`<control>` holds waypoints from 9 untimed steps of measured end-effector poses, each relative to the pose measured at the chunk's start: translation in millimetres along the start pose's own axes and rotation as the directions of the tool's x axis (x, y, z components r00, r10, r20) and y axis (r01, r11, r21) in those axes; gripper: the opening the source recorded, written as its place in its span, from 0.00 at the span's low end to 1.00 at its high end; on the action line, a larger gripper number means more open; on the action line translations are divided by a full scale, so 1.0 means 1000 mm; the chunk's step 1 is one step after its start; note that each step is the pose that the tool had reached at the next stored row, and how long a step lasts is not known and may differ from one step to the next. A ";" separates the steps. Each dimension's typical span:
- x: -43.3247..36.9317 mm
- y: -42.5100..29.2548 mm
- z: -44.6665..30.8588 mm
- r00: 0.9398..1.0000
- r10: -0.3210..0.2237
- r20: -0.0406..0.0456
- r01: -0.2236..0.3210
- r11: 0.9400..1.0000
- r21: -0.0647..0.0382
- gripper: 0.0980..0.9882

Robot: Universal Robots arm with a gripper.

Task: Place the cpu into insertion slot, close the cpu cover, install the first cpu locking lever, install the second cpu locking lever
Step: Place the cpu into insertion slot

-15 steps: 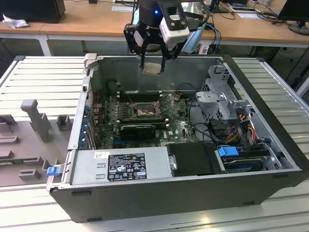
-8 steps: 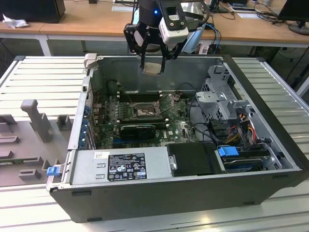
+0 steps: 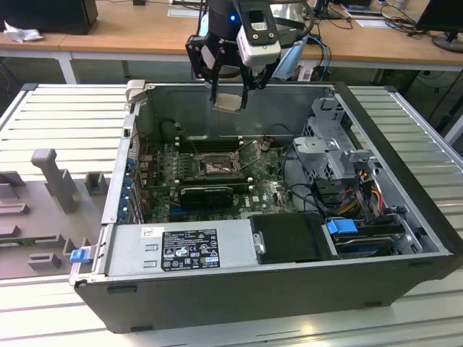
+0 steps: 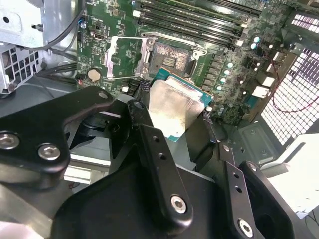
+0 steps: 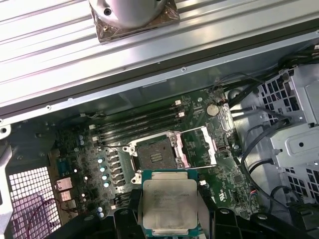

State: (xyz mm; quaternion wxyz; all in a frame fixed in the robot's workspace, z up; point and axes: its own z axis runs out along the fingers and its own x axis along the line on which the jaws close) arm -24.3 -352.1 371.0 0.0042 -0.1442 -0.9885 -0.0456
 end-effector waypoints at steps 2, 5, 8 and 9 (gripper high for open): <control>0.0000 0.0000 0.0000 1.000 0.009 0.001 -0.009 1.000 0.000 0.49; 0.0000 0.0000 0.0000 1.000 0.027 0.002 -0.027 1.000 -0.001 0.49; 0.0000 0.0000 0.0000 0.999 0.044 0.004 -0.044 0.999 -0.001 0.49; 0.0000 0.0000 0.0000 0.999 0.049 0.004 -0.049 0.999 -0.001 0.49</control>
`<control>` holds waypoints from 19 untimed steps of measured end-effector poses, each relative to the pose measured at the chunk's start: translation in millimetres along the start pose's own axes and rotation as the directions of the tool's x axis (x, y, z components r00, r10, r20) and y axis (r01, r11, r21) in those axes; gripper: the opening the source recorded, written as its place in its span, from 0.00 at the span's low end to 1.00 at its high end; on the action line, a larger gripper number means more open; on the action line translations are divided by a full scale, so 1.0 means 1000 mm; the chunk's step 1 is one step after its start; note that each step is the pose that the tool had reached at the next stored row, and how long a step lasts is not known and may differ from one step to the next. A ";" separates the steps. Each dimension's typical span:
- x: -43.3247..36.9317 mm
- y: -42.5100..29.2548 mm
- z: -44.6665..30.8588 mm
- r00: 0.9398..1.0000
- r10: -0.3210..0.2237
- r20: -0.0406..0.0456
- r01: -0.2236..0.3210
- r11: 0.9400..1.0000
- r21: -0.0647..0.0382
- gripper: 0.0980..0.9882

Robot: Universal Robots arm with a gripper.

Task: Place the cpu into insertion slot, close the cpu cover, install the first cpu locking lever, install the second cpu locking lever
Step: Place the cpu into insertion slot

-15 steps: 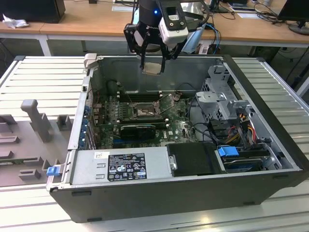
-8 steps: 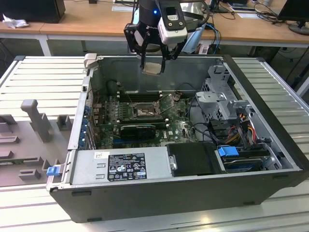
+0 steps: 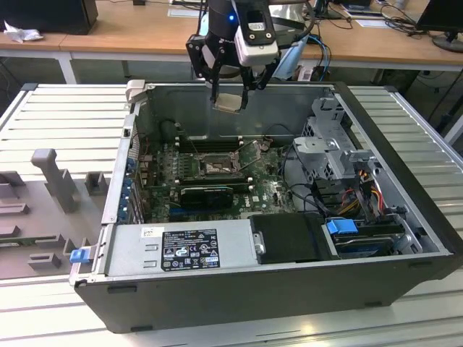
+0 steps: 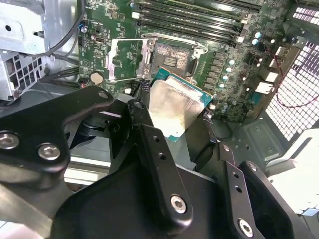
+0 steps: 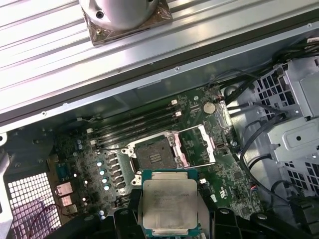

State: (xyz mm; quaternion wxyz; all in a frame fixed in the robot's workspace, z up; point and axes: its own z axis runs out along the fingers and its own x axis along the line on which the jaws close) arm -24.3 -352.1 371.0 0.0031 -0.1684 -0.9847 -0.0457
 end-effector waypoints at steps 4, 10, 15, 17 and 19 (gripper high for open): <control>0.0000 0.0000 0.0000 1.000 0.012 0.001 -0.012 1.000 0.000 0.49; 0.0000 0.0000 0.0000 0.999 0.039 0.004 -0.039 0.999 -0.001 0.49; 0.0000 0.0000 0.0000 0.998 0.062 0.006 -0.062 0.998 -0.001 0.49; 0.0000 0.0000 0.0000 0.997 0.071 0.006 -0.071 0.998 -0.002 0.49; 0.0000 0.0000 0.0000 0.997 0.076 0.007 -0.076 0.997 -0.002 0.49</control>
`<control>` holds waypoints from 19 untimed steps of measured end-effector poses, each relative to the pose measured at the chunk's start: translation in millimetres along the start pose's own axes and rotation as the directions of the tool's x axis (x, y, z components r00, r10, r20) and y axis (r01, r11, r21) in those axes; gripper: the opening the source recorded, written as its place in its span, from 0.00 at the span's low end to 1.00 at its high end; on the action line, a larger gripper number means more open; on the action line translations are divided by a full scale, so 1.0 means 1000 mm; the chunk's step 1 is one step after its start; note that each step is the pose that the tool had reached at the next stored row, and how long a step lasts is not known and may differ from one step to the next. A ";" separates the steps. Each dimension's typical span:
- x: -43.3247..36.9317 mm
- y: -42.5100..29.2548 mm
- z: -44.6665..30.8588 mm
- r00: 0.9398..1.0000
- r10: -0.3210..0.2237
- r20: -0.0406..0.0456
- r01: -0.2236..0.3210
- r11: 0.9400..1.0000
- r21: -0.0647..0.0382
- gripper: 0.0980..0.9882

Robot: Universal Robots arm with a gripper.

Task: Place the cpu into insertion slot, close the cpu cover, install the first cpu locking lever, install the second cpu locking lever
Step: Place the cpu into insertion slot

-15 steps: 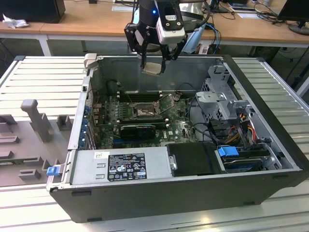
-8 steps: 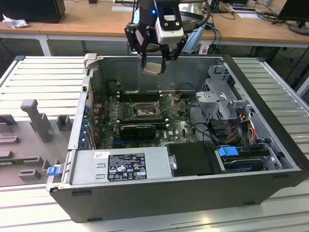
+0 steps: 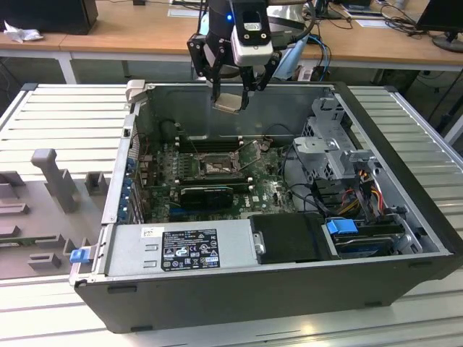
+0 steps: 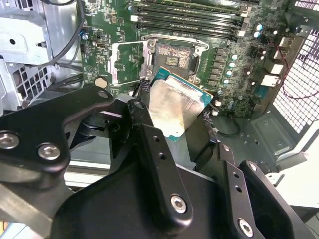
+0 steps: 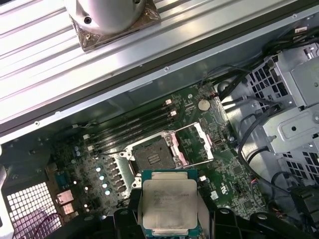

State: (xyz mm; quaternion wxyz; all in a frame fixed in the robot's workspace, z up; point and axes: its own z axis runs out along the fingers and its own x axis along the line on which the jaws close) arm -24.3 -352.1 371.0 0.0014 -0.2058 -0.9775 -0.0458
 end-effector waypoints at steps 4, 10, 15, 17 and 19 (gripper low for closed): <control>0.0000 0.0000 0.0000 1.000 0.012 0.001 -0.012 1.000 0.000 0.49; 0.0000 0.0000 0.0000 0.999 0.032 0.003 -0.032 0.999 -0.001 0.49; 0.0000 0.0000 0.0000 0.999 0.050 0.004 -0.050 0.999 -0.001 0.49; 0.0000 0.0000 0.0000 0.998 0.055 0.005 -0.055 0.998 -0.001 0.49; 0.0000 0.0000 0.0000 0.998 0.060 0.005 -0.060 0.998 -0.001 0.49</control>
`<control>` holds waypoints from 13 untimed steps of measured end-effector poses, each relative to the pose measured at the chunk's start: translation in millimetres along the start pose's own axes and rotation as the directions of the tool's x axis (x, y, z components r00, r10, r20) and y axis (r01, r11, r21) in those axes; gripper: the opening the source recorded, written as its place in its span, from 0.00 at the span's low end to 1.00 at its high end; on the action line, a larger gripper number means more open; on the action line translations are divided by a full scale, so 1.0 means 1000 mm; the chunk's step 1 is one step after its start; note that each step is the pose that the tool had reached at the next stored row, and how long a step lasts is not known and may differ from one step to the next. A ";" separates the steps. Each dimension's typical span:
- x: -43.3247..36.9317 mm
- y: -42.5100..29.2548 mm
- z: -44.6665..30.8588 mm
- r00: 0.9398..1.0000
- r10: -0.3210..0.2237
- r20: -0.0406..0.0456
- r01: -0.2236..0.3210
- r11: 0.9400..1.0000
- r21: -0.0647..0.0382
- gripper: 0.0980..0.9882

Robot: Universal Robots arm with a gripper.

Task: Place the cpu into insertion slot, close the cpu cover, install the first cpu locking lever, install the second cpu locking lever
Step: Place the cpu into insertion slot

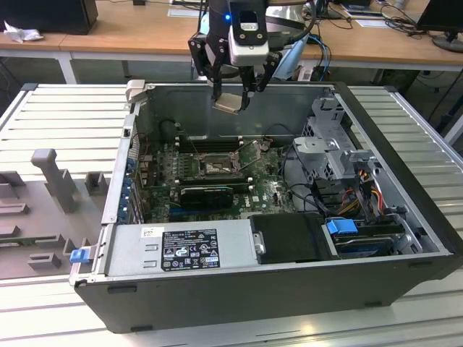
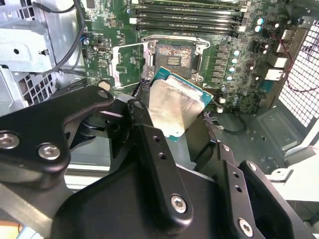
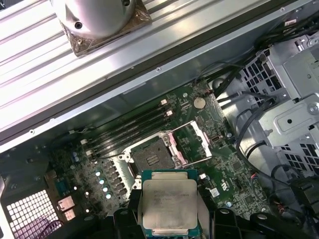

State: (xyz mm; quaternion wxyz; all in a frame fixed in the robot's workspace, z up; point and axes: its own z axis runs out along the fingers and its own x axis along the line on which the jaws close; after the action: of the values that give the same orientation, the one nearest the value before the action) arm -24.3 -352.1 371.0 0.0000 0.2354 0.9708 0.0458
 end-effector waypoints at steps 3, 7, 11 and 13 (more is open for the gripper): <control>0.0000 0.0000 0.0000 1.000 0.008 0.001 -0.008 1.000 0.000 0.49; 0.0000 0.0000 0.0000 1.000 0.019 0.002 -0.019 1.000 0.000 0.49; 0.0000 0.0000 0.0000 0.999 0.032 0.003 -0.032 0.999 -0.001 0.49; 0.0000 0.0000 0.0000 0.999 0.040 0.004 -0.040 0.999 -0.001 0.49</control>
State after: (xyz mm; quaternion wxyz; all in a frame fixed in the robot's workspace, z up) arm -24.3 -352.1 371.0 0.0010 0.2549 0.9659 0.0458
